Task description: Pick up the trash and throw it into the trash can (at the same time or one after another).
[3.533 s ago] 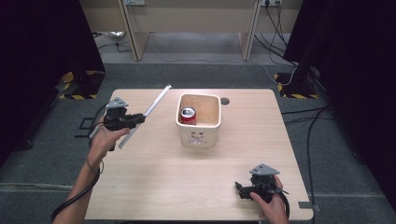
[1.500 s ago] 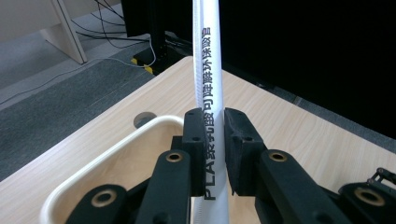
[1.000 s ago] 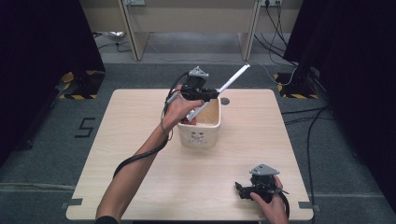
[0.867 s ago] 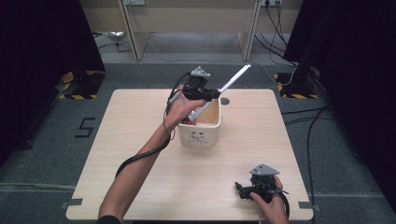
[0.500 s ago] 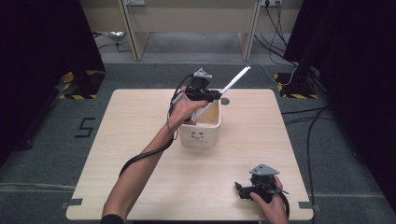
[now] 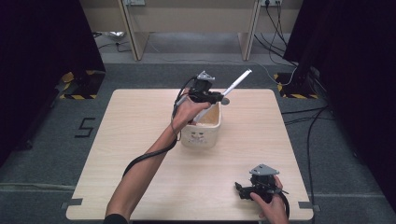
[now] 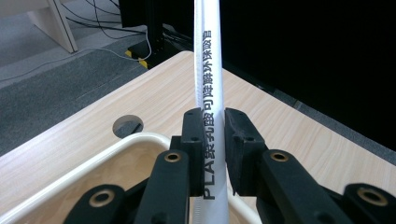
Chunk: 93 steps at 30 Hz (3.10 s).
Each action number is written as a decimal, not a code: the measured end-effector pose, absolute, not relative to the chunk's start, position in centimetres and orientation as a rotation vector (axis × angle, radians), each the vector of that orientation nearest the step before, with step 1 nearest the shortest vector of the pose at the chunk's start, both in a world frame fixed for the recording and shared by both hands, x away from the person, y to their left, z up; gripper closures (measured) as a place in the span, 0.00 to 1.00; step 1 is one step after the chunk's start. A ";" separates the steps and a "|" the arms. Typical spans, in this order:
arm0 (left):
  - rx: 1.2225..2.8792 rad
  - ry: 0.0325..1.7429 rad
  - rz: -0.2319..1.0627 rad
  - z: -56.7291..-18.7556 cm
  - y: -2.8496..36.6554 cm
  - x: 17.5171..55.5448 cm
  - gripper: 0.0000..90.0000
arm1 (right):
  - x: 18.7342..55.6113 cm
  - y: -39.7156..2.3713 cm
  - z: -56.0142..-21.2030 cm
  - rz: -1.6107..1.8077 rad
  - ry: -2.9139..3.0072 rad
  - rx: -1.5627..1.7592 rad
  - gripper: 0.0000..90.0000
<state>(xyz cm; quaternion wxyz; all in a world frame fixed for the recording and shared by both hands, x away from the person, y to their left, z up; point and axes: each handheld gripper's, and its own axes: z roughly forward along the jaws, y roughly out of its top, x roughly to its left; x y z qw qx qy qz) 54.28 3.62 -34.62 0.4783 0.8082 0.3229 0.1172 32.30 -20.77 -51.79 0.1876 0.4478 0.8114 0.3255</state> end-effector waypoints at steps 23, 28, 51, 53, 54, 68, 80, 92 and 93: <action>2.023 0.861 0.296 -36.4 4.1 54.9 0.86 | 32.3 -20.7 -51.8 0.917 2.287 1.258 0.01; 2.045 0.875 0.304 -36.6 4.2 54.9 0.87 | 32.3 -20.7 -51.8 0.917 2.287 1.258 0.01; 2.080 0.884 0.303 -36.4 4.1 54.8 0.88 | 32.3 -20.8 -51.8 0.923 2.291 1.251 0.01; 2.073 0.877 0.304 -36.3 4.0 54.7 0.88 | 32.3 -21.0 -51.7 0.937 2.269 1.265 0.08; 2.071 0.872 0.302 -36.2 4.0 54.6 0.88 | 32.2 -21.1 -51.7 0.954 2.256 1.266 0.17; 2.014 0.816 0.302 -34.2 4.6 53.3 0.88 | 35.9 -23.6 -45.9 1.247 2.009 1.423 0.17; 1.999 0.778 0.310 -33.3 4.8 52.4 0.88 | 43.3 -21.8 -38.8 1.476 1.940 1.435 0.17; 1.988 0.775 0.312 -33.5 5.1 52.3 0.88 | 49.5 -18.2 -36.5 1.584 1.864 1.492 0.22; 1.990 0.775 0.311 -33.5 5.1 52.3 0.88 | 49.8 -18.0 -36.5 1.585 1.854 1.494 0.22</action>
